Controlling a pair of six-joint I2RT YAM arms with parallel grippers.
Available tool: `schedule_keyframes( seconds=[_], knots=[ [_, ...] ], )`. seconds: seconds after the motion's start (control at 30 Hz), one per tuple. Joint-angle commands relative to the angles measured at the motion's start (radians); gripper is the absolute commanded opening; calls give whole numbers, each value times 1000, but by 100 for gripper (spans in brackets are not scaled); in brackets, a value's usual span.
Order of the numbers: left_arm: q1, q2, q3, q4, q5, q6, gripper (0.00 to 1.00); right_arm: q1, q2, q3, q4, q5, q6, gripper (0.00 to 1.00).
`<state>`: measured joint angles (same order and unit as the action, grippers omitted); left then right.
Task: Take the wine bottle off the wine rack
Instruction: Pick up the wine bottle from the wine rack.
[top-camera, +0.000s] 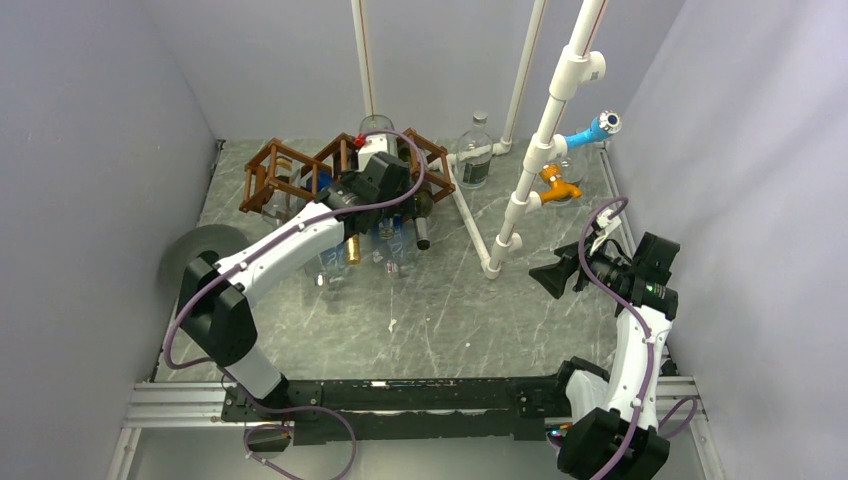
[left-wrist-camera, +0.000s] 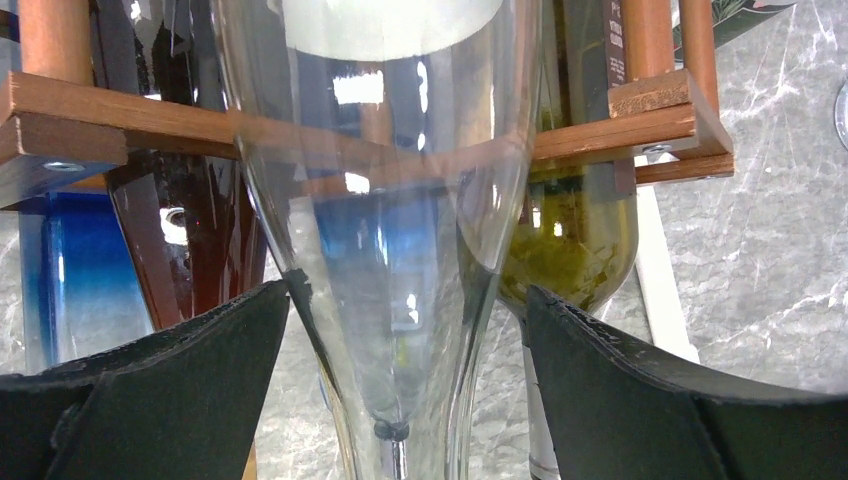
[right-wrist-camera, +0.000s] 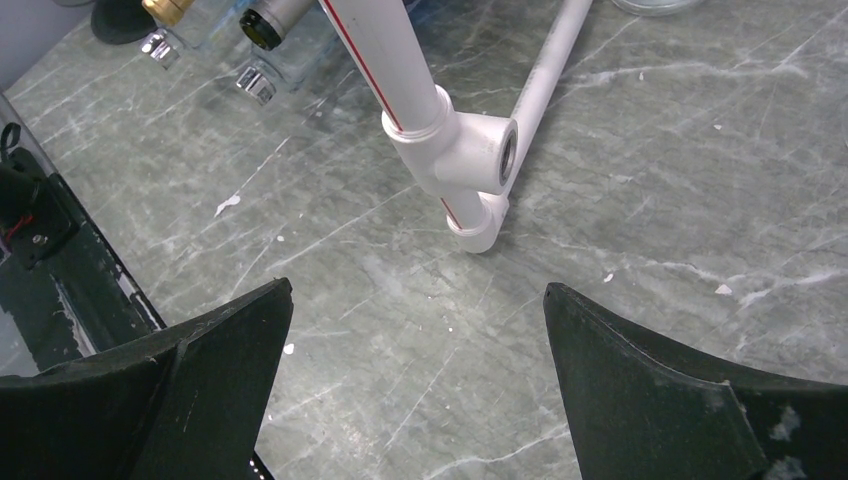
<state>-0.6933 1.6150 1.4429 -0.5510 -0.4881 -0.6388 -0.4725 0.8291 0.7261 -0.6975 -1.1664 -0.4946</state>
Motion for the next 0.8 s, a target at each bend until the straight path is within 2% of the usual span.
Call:
schedule_keyframes(
  seconds=[0.0,0.5,0.77],
  knots=[
    [-3,0,-10,45,-5,11,93,5,-9,1,32,-6,-28,100],
    [-3,-25,-53,71,16,-4,87,8,-8,1,30,-4,-29,100],
    [-3,-38,-59,70,26,-16,76,10,-7,1,30,-2,-30,100]
  ],
)
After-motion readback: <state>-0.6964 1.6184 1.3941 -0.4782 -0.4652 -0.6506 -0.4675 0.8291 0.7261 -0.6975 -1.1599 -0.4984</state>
